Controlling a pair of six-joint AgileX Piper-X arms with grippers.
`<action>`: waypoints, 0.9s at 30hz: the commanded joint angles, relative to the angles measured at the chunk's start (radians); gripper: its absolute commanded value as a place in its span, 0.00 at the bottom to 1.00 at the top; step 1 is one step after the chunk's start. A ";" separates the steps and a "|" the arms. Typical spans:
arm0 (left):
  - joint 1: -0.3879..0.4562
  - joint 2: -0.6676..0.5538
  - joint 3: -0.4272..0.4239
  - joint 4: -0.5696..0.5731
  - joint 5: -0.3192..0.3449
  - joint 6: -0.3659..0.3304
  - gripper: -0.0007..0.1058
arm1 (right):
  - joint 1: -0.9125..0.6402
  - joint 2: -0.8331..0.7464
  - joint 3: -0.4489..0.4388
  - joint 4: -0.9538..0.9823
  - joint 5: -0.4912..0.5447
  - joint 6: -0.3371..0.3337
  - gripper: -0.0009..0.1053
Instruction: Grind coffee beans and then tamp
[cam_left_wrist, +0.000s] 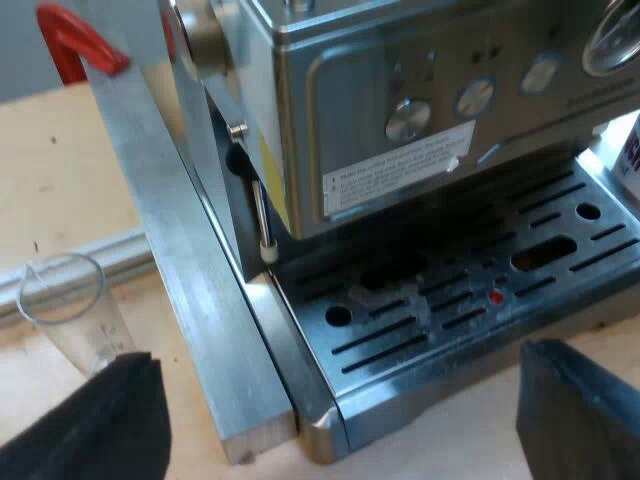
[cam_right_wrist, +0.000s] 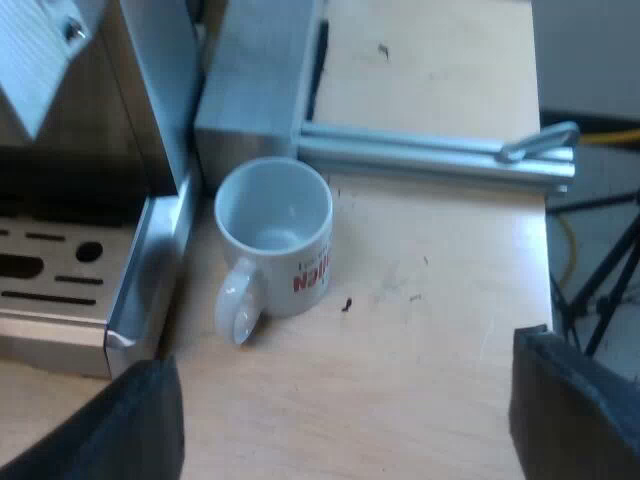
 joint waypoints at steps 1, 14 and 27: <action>0.000 -0.050 -0.010 -0.007 -0.036 -0.011 0.69 | -0.001 -0.036 -0.003 0.002 -0.008 -0.014 0.65; 0.000 -0.239 -0.010 -0.007 -0.040 -0.008 0.69 | -0.001 -0.239 -0.003 0.007 -0.075 -0.017 0.65; 0.000 -0.393 0.009 0.042 -0.040 0.021 0.69 | -0.001 -0.400 -0.003 0.041 -0.077 0.002 0.65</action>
